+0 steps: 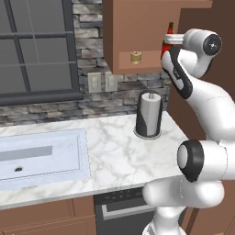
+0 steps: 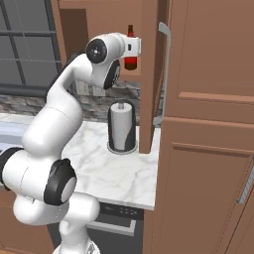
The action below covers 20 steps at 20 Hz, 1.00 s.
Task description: Get the candle and the beer from the cabinet and move them to the dining counter.
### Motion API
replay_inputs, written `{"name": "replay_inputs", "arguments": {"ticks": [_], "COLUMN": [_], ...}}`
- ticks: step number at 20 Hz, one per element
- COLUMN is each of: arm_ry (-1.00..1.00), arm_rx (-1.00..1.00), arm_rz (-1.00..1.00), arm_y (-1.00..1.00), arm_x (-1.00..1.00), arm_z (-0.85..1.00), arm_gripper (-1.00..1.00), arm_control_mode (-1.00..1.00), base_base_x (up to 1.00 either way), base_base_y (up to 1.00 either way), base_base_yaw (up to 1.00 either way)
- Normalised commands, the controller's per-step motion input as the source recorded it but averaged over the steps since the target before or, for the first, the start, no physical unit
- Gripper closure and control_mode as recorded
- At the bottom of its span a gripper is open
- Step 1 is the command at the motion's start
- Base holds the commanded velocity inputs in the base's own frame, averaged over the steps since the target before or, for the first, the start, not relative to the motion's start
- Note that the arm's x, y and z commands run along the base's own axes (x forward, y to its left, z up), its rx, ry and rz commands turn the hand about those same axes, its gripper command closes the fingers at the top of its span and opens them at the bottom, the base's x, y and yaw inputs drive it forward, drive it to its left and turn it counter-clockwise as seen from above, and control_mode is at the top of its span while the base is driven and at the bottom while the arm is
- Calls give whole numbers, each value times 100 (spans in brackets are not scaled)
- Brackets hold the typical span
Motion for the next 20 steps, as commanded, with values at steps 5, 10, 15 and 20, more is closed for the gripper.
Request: {"name": "replay_inputs", "arguments": {"ticks": [5, 10, 15, 20], "arm_ry": [-1, -1, 0, 0], "arm_rx": [0, 0, 0, 0], "arm_rz": [0, 0, 0, 0], "arm_y": [0, 0, 0, 2], "arm_x": [35, 39, 35, 33], "arm_z": [0, 0, 0, 2], "arm_gripper": [-100, -100, -100, -100], "arm_control_mode": [-100, -100, -100, -100], "base_base_x": [0, 0, 0, 0], "base_base_y": [0, 0, 0, 0], "base_base_yaw": [0, 0, 0, 0]}}
